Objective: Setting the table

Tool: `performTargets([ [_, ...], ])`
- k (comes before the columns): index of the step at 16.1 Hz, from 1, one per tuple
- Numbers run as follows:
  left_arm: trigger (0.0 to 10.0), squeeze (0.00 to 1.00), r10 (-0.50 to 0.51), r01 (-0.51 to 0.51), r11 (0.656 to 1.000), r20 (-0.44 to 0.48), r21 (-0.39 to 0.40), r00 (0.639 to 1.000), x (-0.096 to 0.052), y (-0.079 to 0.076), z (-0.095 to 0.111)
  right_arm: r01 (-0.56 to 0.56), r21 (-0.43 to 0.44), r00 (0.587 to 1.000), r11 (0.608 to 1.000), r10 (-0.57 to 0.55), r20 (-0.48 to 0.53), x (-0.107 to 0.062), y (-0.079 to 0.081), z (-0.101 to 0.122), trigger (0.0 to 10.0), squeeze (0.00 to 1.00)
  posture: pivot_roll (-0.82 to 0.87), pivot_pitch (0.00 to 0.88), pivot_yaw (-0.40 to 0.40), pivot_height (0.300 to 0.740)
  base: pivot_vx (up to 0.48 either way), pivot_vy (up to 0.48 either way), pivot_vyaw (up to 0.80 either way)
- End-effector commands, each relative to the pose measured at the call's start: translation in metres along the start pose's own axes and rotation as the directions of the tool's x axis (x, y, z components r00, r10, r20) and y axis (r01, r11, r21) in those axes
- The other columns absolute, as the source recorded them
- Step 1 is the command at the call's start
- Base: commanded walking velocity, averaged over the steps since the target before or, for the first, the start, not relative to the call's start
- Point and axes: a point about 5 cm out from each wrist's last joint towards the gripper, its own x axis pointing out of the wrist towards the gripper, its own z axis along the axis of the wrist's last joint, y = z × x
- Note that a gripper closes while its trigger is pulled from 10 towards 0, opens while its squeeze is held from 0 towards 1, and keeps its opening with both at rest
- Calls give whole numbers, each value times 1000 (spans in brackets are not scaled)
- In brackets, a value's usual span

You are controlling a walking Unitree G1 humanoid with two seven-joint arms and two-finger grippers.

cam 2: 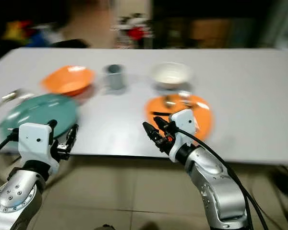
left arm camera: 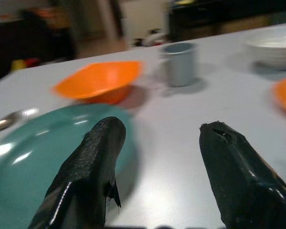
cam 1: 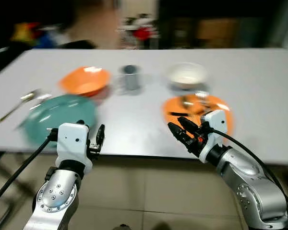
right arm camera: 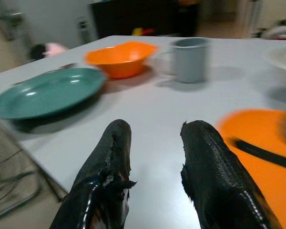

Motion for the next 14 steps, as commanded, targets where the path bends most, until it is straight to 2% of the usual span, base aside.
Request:
performTargets([
  [1, 10000, 0, 74, -73, 996, -23, 49, 997, -3, 9, -4, -29, 26, 1000, 999, 29, 1, 5, 5, 0, 10000, 0, -45, 0, 23, 740, 0, 0, 800],
  [5, 10000, 0, 107, -106, 994, -17, 36, 994, -8, 14, -4, 43, 72, 999, 996, -42, -21, 3, -4, -8, 10000, 0, -35, 0, 37, 740, 0, 0, 800],
  [8, 10000, 0, 97, -96, 994, -21, 48, 995, -7, 15, -5, 17, 99, 1000, 995, -15, -14, 0, -1, -6, 10000, 0, -47, 0, 49, 740, 0, 0, 800],
  [11, 10000, 0, 97, -97, 995, -6, 34, 995, -7, 14, -1, 60, 87, 998, 994, -59, -7, 1, -2, -8, 10000, 0, -37, 0, 46, 740, 0, 0, 800],
  [14, 10000, 0, 105, -105, 994, -6, 31, 994, -8, 15, -1, 54, 130, 999, 990, -52, -15, 4, 0, -12, 10000, 0, -29, 0, 41, 740, 0, 0, 800],
])
